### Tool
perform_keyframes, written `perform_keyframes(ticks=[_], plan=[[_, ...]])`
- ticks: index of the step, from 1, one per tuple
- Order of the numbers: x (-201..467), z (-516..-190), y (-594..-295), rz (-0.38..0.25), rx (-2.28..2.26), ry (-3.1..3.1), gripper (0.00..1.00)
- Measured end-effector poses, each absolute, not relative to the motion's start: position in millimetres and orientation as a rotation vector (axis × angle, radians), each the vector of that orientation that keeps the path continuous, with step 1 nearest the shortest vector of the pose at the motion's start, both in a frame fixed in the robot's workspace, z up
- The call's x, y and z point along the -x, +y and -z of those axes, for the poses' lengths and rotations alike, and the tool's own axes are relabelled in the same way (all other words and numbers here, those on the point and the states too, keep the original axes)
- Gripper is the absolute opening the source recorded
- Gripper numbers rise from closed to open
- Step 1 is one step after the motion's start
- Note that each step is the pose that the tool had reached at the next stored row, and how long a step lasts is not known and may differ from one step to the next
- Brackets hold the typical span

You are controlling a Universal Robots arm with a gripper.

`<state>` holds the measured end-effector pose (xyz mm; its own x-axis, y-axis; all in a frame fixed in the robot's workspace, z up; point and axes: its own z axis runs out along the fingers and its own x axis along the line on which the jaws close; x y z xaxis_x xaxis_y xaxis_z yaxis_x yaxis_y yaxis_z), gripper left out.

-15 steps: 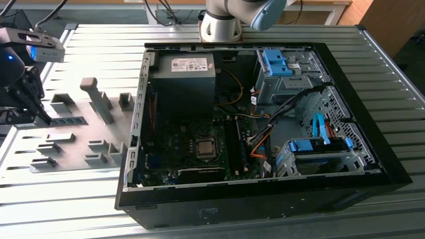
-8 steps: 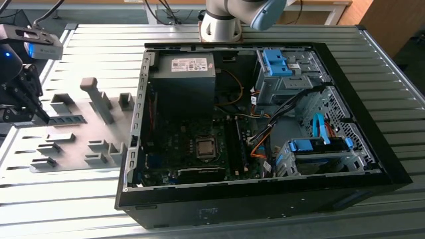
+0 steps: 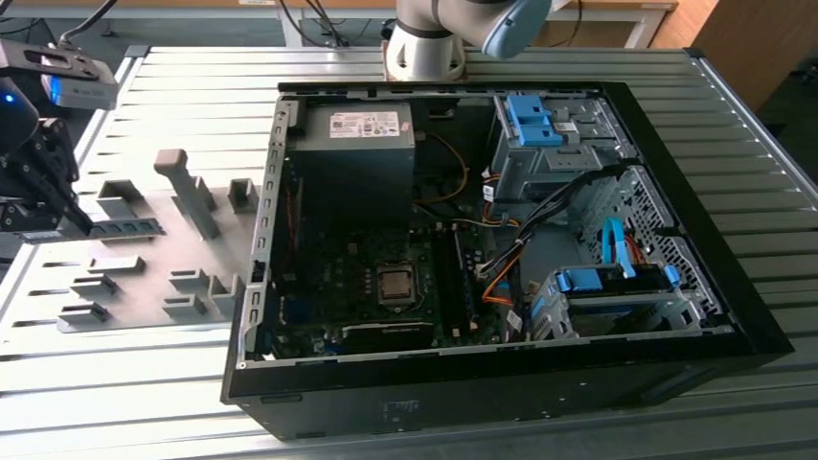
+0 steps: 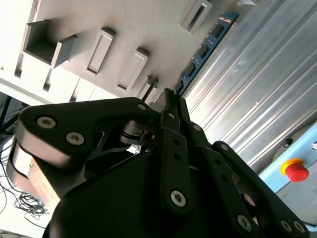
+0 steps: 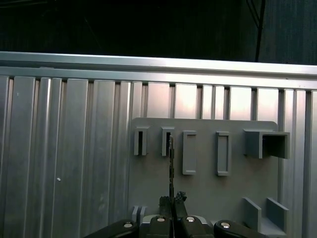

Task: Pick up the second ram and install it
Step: 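Pick up the second ram and move it above second insertion slot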

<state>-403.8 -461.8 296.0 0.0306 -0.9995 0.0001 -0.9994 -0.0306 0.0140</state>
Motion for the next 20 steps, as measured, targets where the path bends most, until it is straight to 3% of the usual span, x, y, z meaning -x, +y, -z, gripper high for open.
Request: perform_keyframes(ticks=[20], plan=[[403.8,-309.1,-461.8,0.015,-2.248,-2.180,0.14]])
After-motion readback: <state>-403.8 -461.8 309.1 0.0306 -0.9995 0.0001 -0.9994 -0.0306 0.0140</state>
